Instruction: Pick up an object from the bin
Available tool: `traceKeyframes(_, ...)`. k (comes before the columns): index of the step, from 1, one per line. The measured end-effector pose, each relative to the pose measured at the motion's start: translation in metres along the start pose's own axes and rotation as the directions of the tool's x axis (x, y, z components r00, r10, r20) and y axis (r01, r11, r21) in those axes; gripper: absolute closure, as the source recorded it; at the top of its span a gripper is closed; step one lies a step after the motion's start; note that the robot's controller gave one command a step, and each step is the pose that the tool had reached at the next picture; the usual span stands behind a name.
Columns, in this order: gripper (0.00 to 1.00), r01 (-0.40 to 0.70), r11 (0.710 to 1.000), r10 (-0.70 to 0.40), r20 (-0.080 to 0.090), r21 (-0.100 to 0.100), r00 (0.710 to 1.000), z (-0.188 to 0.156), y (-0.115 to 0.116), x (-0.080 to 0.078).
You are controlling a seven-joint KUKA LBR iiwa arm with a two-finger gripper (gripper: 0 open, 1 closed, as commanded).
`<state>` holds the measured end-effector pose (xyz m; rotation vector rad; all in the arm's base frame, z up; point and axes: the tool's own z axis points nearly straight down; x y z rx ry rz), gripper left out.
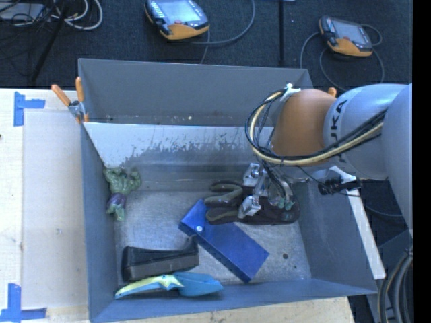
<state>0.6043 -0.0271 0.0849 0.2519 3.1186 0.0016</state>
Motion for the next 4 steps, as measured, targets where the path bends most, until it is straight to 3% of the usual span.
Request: traceKeyframes(4,1.00,0.002,1.000,-0.002,-0.015,0.002,1.000,-0.029,0.000,0.002)
